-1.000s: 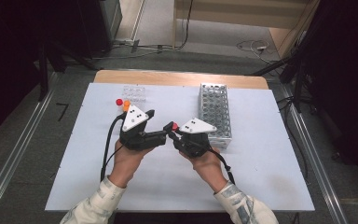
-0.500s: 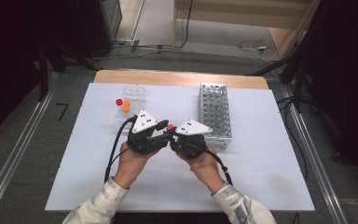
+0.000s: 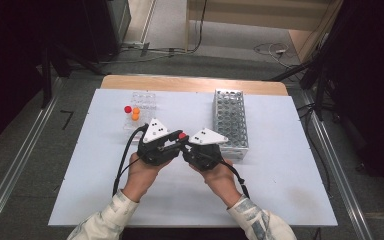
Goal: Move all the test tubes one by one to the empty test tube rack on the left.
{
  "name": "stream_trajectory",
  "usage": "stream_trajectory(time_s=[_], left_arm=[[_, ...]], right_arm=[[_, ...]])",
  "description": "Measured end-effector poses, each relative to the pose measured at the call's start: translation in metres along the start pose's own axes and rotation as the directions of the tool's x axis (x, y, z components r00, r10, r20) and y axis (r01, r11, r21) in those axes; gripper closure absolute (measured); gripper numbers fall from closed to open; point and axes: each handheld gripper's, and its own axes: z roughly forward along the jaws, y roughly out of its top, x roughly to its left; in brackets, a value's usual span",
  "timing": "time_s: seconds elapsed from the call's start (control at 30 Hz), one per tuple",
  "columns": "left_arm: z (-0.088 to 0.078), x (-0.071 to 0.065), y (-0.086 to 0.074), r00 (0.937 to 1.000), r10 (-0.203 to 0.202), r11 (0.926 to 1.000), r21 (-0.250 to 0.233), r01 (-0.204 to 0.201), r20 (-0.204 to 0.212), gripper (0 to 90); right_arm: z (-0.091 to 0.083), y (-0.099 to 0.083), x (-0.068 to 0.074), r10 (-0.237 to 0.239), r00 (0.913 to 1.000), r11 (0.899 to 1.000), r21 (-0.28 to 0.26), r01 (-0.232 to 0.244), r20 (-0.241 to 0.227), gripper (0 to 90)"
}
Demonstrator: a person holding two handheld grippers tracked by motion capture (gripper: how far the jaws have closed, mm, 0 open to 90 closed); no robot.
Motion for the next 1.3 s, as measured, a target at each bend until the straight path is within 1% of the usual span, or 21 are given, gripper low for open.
stream_trajectory(time_s=[0.07,0.13,0.23,0.3,0.37,0.4,0.43,0.53,0.7,0.87,1.1,1.3], left_arm=[[0.000,0.000,0.000,1.0000,-0.001,1.0000,-0.001,0.001,-0.003,69.4],[0.000,0.001,0.000,1.0000,-0.007,1.0000,-0.004,0.007,-0.003,69.4],[-0.001,0.002,0.000,1.0000,-0.007,1.0000,-0.007,0.007,-0.004,69.4],[-0.002,0.003,0.000,0.9999,-0.013,0.9999,-0.009,0.013,-0.004,69.4],[-0.003,0.003,0.000,0.9999,-0.015,0.9998,-0.013,0.015,-0.005,69.4],[-0.003,0.003,0.000,0.9999,-0.015,0.9998,-0.013,0.015,-0.007,69.4],[-0.004,0.004,0.000,0.9998,-0.016,0.9997,-0.017,0.015,-0.009,69.4],[-0.005,0.004,0.000,0.9997,-0.020,0.9996,-0.021,0.020,-0.010,69.3],[-0.008,0.006,-0.001,0.9994,-0.034,0.9990,-0.027,0.034,-0.009,69.3],[-0.013,0.011,-0.002,0.9990,-0.041,0.9987,-0.029,0.041,-0.016,69.3],[-0.021,0.015,-0.002,0.9985,-0.047,0.9980,-0.042,0.046,-0.029,69.3],[-0.030,0.020,-0.003,0.9973,-0.059,0.9971,-0.052,0.056,-0.045,69.3]], right_arm=[[0.000,0.000,0.000,0.001,1.0000,1.000,-0.003,-0.001,-0.001,70.0],[-0.001,0.000,0.000,0.000,1.0000,1.000,-0.008,0.000,-0.003,60.8],[-0.003,0.000,-0.001,-0.002,0.9999,1.000,-0.012,0.002,-0.011,51.2],[-0.004,0.001,-0.003,0.006,0.9998,1.000,-0.009,-0.006,-0.019,42.3],[-0.006,0.001,-0.005,0.019,0.9997,1.000,0.000,-0.019,-0.017,32.3],[-0.006,0.000,-0.005,0.030,0.9995,1.000,0.008,-0.030,-0.011,28.2],[-0.007,-0.001,-0.006,0.041,0.9991,0.999,0.012,-0.041,-0.009,26.5],[-0.010,-0.005,-0.010,0.059,0.9982,0.998,0.010,-0.059,-0.004,24.9],[-0.018,-0.010,-0.014,0.063,0.9980,0.998,0.005,-0.063,-0.002,24.0],[-0.030,-0.016,-0.022,0.082,0.9966,0.997,-0.008,-0.082,0.007,24.0],[-0.044,-0.020,-0.032,0.086,0.9961,0.996,-0.024,-0.086,0.020,23.9],[-0.052,-0.028,-0.040,0.096,0.9948,0.995,-0.019,-0.096,0.034,23.9]])
